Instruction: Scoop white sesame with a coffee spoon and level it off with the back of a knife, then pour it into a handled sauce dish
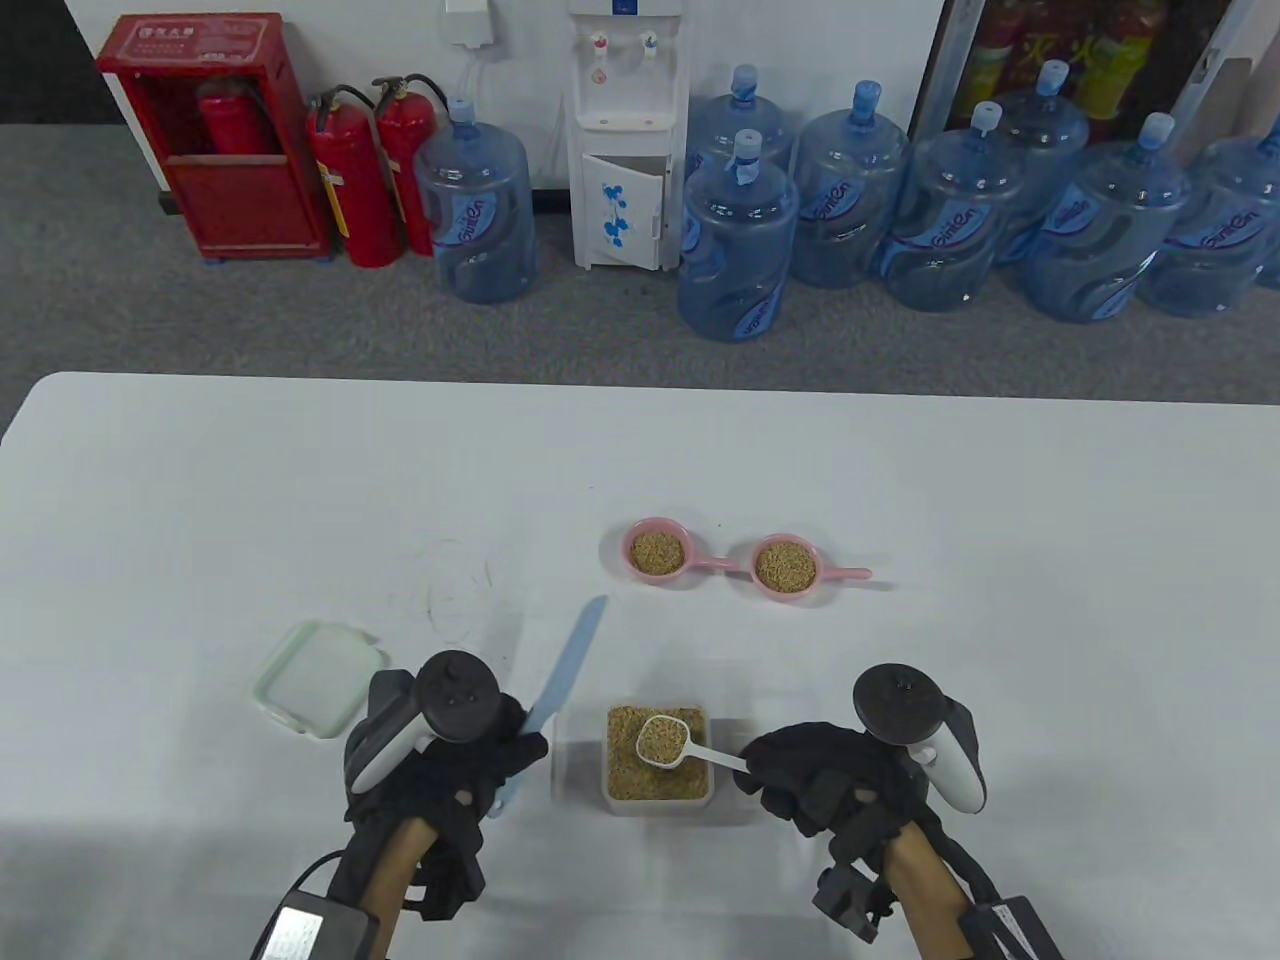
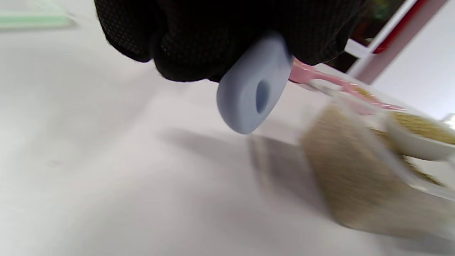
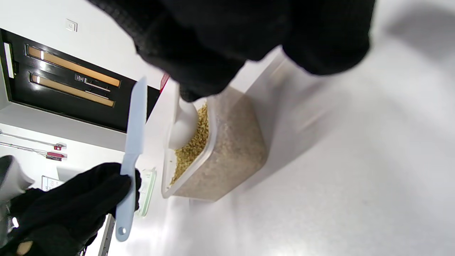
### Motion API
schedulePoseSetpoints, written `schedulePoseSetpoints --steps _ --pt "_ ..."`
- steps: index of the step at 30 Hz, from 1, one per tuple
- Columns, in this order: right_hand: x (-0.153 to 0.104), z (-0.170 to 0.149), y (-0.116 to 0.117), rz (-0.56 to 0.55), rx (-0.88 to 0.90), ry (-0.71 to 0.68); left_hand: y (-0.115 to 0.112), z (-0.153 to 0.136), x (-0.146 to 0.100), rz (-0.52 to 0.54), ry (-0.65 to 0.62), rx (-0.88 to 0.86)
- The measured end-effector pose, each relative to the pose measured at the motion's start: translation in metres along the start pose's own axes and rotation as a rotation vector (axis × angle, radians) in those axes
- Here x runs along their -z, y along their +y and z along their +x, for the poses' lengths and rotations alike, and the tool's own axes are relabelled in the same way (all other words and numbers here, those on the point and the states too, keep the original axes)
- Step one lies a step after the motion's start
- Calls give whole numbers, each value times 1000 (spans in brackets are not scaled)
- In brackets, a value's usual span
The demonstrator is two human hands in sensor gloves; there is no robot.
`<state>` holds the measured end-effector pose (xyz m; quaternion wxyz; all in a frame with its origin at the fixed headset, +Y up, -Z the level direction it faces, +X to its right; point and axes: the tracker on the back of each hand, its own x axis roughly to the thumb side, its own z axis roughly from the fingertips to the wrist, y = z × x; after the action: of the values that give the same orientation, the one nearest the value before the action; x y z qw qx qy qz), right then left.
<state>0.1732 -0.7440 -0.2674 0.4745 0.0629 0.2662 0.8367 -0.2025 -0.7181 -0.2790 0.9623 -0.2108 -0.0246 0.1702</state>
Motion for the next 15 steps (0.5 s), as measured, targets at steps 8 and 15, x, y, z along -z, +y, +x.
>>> schedulePoseSetpoints --steps 8,15 --pt "-1 1 -1 -10 -2 -7 -12 -28 23 -27 181 86" --pt "-1 2 0 -12 -14 -13 -19 -27 30 -39 238 152"
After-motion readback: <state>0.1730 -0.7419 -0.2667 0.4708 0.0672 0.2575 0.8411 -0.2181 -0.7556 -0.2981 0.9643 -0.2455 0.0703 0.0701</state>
